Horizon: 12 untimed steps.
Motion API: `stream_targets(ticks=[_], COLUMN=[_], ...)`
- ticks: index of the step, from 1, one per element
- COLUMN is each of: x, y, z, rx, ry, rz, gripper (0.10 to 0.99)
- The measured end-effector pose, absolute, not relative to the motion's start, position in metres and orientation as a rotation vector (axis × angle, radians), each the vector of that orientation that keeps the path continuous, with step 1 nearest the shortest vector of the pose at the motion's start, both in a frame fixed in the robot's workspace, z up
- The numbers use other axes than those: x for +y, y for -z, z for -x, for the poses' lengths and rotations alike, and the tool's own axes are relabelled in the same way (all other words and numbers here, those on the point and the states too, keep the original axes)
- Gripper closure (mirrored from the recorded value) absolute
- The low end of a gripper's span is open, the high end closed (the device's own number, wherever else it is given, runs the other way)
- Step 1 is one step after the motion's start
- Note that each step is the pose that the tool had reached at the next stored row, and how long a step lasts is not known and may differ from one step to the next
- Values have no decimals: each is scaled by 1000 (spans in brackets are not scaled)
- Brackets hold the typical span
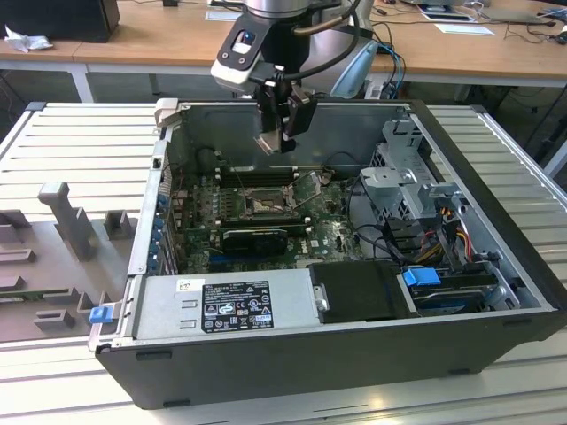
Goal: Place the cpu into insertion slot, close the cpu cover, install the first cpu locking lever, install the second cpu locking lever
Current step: 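Place the cpu into insertion slot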
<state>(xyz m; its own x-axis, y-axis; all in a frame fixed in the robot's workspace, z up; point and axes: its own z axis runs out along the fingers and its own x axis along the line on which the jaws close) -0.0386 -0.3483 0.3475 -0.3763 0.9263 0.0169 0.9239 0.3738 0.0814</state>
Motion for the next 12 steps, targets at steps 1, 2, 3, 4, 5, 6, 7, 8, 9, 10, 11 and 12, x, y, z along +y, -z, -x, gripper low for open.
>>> stream_targets(ticks=[1,2,3,4,5,6,7,8,9,10,11,12], x=[-348,-348,-348,-348,-348,-348,-348,-348,-348,-348,-348,-348], y=[-347,-347,-347,-346,-346,-345,-345,-344,-342,-341,-341,-341], z=[39,39,39,39,39,39,39,39,39,39,39,39], rx=[2555,2535,2523,2501,2492,2491,2491,2491,2491,2490,2490,2489], ry=[-119,-118,-118,-117,-117,-117,-117,-117,-117,-116,-116,-116], rz=[-1768,-1796,-1811,-1840,-1851,-1853,-1853,-1853,-1853,-1853,-1854,-1856], gripper=[557,557,557,557,557,557,557,557,557,557,557,557])
